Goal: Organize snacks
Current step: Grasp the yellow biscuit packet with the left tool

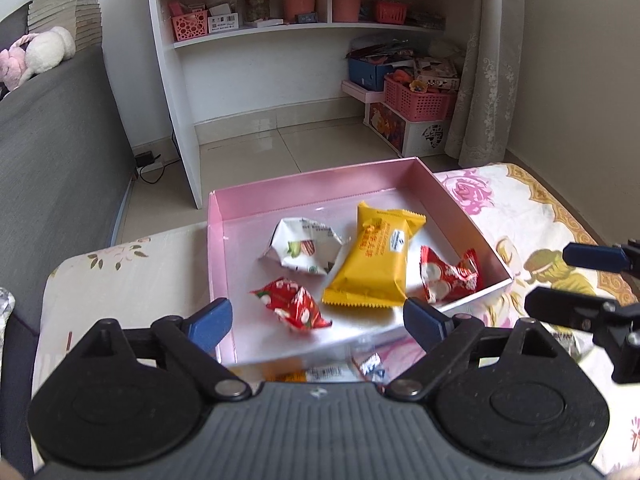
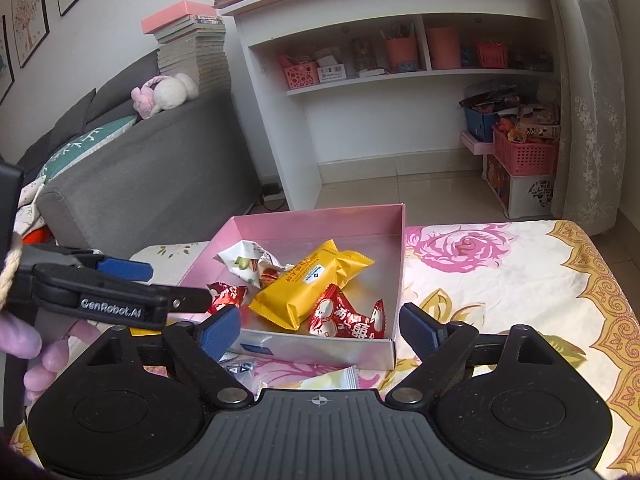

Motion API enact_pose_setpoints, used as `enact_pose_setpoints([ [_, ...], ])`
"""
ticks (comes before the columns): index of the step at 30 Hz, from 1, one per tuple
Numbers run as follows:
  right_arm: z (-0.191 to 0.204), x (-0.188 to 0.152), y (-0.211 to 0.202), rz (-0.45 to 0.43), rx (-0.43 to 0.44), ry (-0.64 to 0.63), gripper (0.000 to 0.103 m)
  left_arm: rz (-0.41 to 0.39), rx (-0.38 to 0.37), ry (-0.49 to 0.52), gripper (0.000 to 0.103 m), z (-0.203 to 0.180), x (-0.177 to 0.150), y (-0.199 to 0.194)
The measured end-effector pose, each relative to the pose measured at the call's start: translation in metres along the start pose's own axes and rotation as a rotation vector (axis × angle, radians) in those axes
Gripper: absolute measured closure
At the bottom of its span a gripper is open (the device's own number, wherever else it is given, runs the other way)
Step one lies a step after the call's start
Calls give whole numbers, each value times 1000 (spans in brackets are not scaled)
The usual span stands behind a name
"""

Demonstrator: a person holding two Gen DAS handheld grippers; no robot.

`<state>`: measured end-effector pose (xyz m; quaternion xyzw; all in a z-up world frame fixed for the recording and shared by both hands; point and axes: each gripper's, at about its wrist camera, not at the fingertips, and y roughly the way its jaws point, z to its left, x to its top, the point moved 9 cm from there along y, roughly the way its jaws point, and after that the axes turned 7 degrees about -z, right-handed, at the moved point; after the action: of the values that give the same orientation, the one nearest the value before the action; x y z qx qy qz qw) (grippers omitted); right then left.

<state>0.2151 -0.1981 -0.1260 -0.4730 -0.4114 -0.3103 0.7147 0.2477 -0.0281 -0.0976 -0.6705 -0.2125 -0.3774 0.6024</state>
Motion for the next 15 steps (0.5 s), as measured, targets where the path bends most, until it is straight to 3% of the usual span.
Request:
enact_pose_setpoints([
  [4, 5, -4, -7, 11, 3, -9, 7, -1, -11, -7, 7, 3, -12, -16],
  [15, 30, -18, -26, 31, 28, -93, 4, 29, -7, -18, 3, 11, -53, -46],
])
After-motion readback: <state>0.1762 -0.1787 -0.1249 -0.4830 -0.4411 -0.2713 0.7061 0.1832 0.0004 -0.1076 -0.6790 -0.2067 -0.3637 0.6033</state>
